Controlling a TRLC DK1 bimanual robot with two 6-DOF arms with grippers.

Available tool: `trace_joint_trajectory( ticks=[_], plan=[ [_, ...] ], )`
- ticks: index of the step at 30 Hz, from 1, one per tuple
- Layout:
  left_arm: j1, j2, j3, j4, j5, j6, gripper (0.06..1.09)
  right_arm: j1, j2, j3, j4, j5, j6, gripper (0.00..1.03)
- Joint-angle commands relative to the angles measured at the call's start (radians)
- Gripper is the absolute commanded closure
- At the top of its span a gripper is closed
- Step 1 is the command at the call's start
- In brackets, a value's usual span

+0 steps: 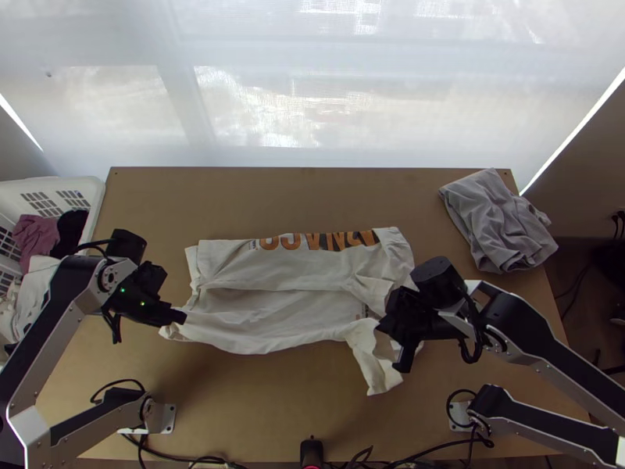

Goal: Fold the t-shirt

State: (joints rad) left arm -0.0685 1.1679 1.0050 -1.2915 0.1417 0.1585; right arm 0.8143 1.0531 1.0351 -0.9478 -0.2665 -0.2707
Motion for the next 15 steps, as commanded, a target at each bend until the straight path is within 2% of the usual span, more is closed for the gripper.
trace_joint_trajectory(
  ticks=[1, 15],
  plan=[
    [0.010, -0.004, 0.063, 0.011, 0.006, 0.003, 1.05, -0.046, 0.016, 0.020, 0.017, 0.001, -0.009, 1.00],
    [0.016, 0.064, 0.176, 0.113, 0.006, -0.007, 1.05, -0.199, 0.136, 0.117, 0.044, 0.000, -0.087, 1.00]
  ],
)
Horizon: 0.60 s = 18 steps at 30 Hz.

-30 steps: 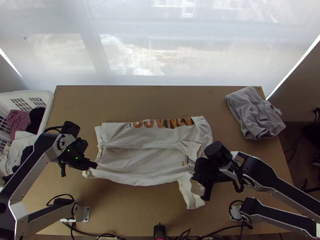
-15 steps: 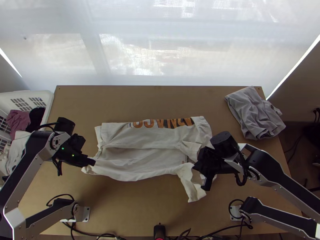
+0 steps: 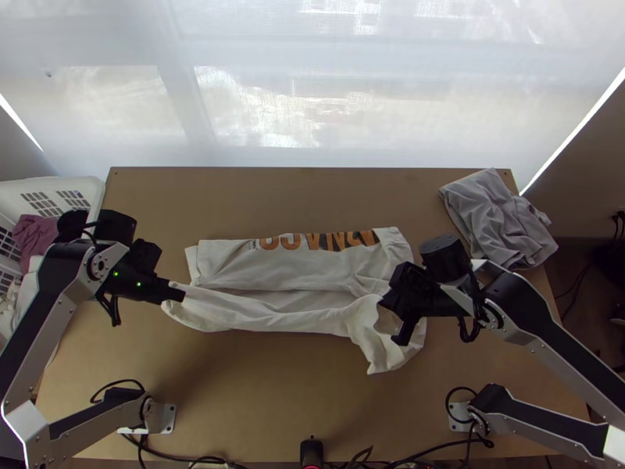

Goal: Fold the t-shirt

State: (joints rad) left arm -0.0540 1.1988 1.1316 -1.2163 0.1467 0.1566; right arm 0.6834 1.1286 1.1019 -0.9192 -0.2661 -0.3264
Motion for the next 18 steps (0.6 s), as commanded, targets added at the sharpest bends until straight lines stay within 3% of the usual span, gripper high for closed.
trace_joint_trajectory(
  ticks=[1, 18],
  plan=[
    [0.002, 0.042, 0.059, 0.041, 0.001, -0.005, 1.05, -0.079, 0.074, 0.061, 0.020, -0.001, -0.034, 1.00],
    [0.003, 0.211, 0.235, 0.072, -0.009, 0.000, 1.05, -0.246, 0.292, 0.234, 0.069, -0.051, -0.086, 1.00]
  ],
)
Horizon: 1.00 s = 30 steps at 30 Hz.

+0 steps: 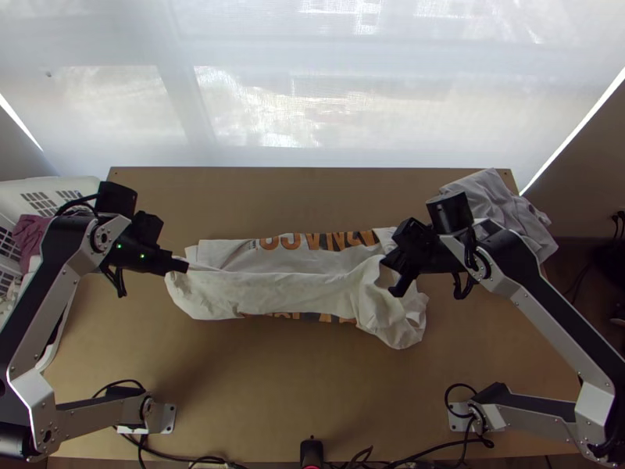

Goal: Fold the t-shirt

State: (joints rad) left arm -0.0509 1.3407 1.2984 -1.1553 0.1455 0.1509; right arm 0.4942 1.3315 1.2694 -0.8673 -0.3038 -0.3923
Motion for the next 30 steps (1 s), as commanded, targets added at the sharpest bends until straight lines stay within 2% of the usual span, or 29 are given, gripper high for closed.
trace_joint_trajectory(
  ticks=[1, 12, 30],
  plan=[
    [0.000, 0.080, 0.078, 0.012, -0.009, 0.006, 1.05, -0.063, 0.101, 0.076, 0.017, -0.014, -0.026, 1.00],
    [0.003, 0.192, 0.179, 0.026, -0.018, 0.009, 1.05, -0.137, 0.276, 0.219, 0.027, -0.037, -0.045, 1.00],
    [0.006, 0.342, 0.311, 0.031, -0.026, 0.013, 1.05, -0.178, 0.548, 0.472, 0.019, -0.051, -0.069, 1.00]
  ],
)
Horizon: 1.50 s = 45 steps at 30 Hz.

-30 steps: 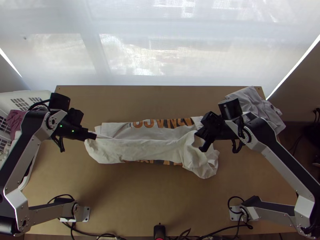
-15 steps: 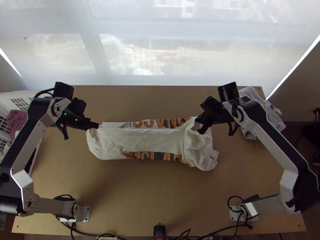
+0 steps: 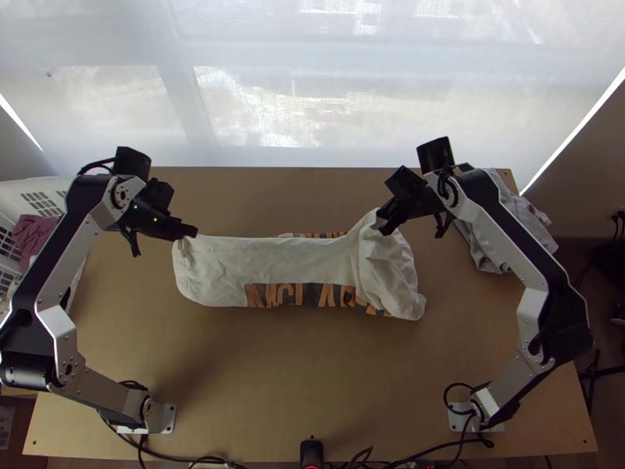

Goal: Fold the t-shirt

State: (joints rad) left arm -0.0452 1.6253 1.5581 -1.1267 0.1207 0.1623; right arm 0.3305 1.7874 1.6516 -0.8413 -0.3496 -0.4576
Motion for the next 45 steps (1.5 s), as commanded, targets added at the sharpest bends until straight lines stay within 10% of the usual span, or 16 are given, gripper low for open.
trace_joint_trajectory(
  ticks=[1, 45],
  plan=[
    [0.001, 0.068, 0.059, 0.002, -0.001, 0.002, 1.05, -0.016, 0.104, 0.103, -0.010, -0.005, -0.006, 1.00],
    [0.013, 0.367, 0.063, 0.128, -0.001, 0.014, 1.05, -0.067, 0.581, 0.461, -0.119, -0.003, -0.010, 1.00]
  ],
)
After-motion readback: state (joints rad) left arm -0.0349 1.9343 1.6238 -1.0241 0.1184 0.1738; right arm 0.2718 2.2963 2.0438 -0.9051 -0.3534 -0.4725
